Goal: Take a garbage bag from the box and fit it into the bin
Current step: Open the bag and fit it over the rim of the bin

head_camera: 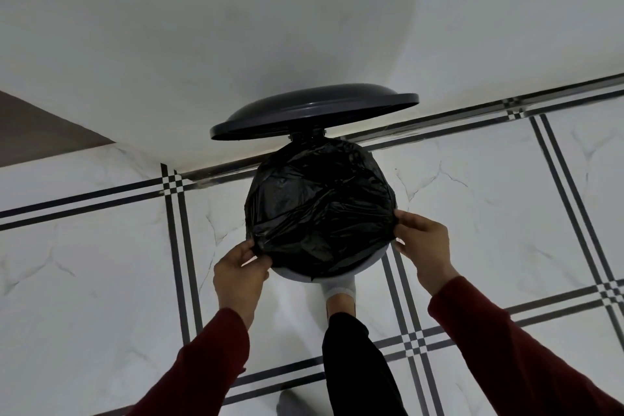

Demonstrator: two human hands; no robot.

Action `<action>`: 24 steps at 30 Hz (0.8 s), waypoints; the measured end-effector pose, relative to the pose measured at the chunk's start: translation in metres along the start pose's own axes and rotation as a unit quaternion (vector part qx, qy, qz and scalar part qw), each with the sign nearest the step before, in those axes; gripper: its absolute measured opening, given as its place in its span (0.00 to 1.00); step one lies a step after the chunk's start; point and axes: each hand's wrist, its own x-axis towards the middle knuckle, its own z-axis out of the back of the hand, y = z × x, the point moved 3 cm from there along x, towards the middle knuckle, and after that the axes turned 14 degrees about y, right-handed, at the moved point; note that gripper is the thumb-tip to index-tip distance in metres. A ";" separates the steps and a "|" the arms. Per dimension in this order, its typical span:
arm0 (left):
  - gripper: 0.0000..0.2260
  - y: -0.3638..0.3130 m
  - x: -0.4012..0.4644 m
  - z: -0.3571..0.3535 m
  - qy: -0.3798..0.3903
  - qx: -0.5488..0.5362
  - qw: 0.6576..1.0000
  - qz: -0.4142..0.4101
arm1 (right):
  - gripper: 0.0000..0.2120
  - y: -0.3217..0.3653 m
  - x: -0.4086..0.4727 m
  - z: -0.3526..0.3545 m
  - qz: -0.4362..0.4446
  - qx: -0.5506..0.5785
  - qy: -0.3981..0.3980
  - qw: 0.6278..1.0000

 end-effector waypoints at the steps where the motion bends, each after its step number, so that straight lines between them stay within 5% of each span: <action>1: 0.18 0.000 -0.002 0.000 0.009 0.006 1.000 -0.001 | 0.15 -0.004 0.002 0.001 -0.005 -0.002 -0.014 1.000; 5: 0.20 0.000 -0.003 0.002 0.008 -0.022 1.000 0.013 | 0.08 -0.018 0.003 -0.001 -0.037 -0.023 -0.053 0.998; 12: 0.12 0.002 -0.015 0.009 -0.046 -0.013 0.999 0.023 | 0.08 -0.019 -0.010 -0.011 -0.054 0.037 0.046 0.997; 19: 0.11 0.003 -0.016 0.003 -0.069 0.062 0.995 0.032 | 0.19 -0.022 -0.018 -0.011 -0.054 0.117 0.147 0.981; 24: 0.10 0.010 -0.018 -0.008 -0.073 0.087 0.993 0.018 | 0.21 -0.033 -0.007 0.002 -0.150 0.119 0.167 0.967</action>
